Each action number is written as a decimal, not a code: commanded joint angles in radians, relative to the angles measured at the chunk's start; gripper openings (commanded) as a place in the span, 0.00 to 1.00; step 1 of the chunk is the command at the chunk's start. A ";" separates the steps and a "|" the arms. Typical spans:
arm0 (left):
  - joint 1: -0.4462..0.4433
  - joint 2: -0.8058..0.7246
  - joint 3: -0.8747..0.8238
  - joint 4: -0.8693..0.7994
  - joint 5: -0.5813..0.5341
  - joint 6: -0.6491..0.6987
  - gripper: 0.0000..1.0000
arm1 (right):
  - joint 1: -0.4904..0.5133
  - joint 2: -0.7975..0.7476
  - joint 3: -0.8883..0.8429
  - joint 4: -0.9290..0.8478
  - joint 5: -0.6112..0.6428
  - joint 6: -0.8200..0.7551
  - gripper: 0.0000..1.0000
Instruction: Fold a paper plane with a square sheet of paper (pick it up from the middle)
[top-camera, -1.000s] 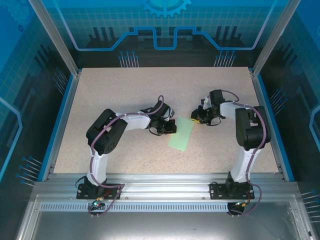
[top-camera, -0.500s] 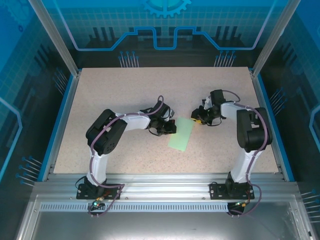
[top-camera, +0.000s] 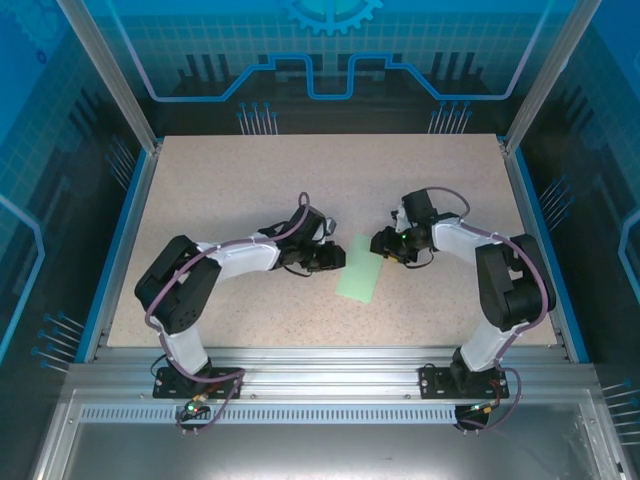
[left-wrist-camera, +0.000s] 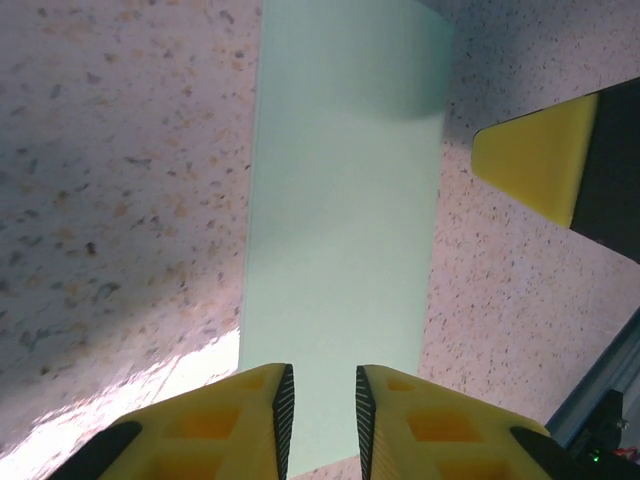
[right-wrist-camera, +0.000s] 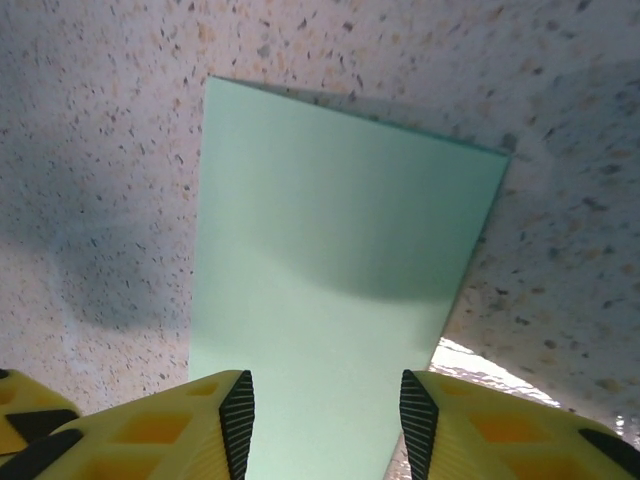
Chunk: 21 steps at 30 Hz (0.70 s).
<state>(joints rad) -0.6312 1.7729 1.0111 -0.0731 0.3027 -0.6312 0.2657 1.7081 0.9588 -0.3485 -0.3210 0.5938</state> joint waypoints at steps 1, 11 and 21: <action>0.001 -0.039 -0.036 0.007 -0.042 -0.018 0.27 | 0.019 0.023 -0.017 -0.001 0.038 0.034 0.46; 0.010 -0.044 -0.037 0.000 -0.047 -0.019 0.28 | 0.029 0.040 -0.039 0.019 0.040 0.055 0.48; 0.010 -0.033 -0.022 -0.019 -0.049 -0.018 0.28 | 0.031 0.051 -0.067 0.117 -0.074 0.070 0.39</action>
<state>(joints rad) -0.6243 1.7580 0.9798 -0.0734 0.2653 -0.6384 0.2798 1.7344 0.9127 -0.2981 -0.2962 0.6479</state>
